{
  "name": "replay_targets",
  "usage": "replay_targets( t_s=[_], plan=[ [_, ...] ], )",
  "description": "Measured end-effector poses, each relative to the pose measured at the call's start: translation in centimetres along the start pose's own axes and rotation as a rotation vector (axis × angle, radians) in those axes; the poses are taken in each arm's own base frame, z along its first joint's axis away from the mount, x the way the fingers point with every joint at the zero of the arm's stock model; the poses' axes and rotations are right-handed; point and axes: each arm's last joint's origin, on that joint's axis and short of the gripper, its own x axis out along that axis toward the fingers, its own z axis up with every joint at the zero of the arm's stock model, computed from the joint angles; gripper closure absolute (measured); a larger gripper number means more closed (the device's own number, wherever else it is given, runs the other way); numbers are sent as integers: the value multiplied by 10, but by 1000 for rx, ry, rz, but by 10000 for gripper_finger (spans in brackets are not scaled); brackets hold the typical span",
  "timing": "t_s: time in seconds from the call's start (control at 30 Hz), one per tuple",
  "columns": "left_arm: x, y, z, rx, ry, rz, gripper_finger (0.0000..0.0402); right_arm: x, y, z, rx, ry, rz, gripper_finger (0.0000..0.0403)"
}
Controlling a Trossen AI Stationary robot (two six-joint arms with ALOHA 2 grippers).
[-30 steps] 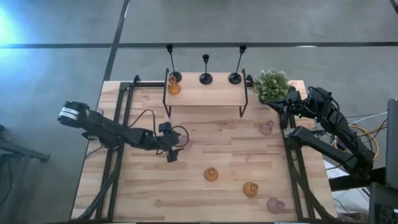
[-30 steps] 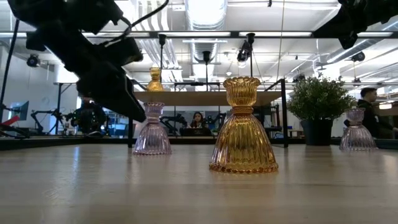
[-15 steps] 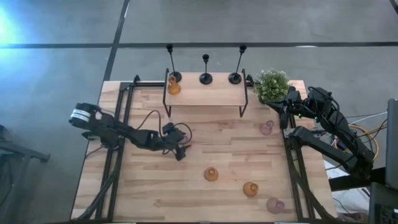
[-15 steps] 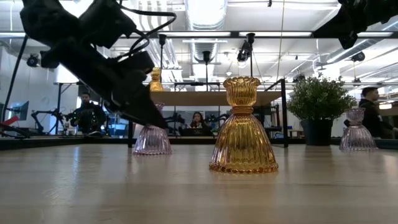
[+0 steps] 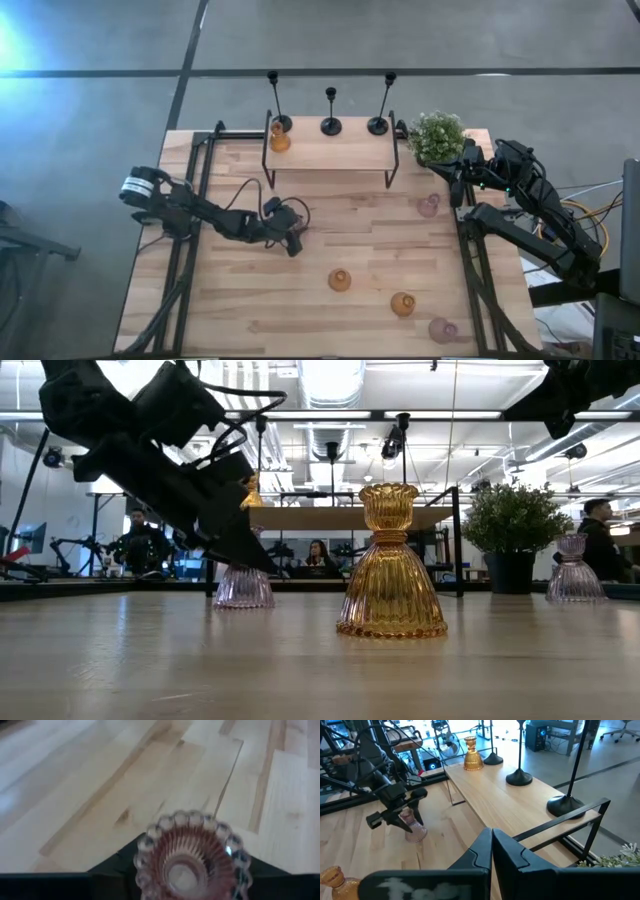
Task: Pick & Place candle stick holders
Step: Put the top left pink glass candle holder on the shelf
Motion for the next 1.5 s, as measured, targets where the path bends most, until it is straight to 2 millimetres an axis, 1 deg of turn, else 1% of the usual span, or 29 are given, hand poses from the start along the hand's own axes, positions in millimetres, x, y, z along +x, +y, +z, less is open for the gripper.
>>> replay_targets(
  t_s=[0.07,0.1,0.27,0.4,0.5,0.67,0.83,0.93,1.03,1.17,1.27,1.4,1.5],
  plan=[
    [0,-1,2,5,-13,-2,258,0,0,0,0,0,0,394],
    [0,-1,2,3,-17,-5,262,0,0,0,0,0,0,394],
    [-6,-2,9,-15,-27,-51,262,0,0,0,0,0,0,394],
    [-17,-6,30,-54,-87,-122,262,0,0,0,0,0,0,394],
    [-28,-6,44,-63,-100,-128,262,0,0,0,0,-1,0,394],
    [-47,2,82,-84,-111,-96,262,0,0,0,0,0,0,394],
    [-65,15,126,-99,-99,-25,262,0,0,0,0,0,0,394],
    [-72,25,152,-104,-112,26,262,0,0,0,0,0,0,394],
    [-74,37,170,-138,-145,80,262,0,0,0,0,0,0,394],
    [-71,56,181,-184,-178,190,263,0,0,0,0,0,0,394],
    [-66,68,181,-219,-172,250,263,0,0,0,0,0,0,394],
    [-57,75,180,-234,-173,320,263,0,0,0,0,0,0,394],
    [-46,77,176,-224,-160,377,263,0,0,0,0,0,0,394]
  ],
)
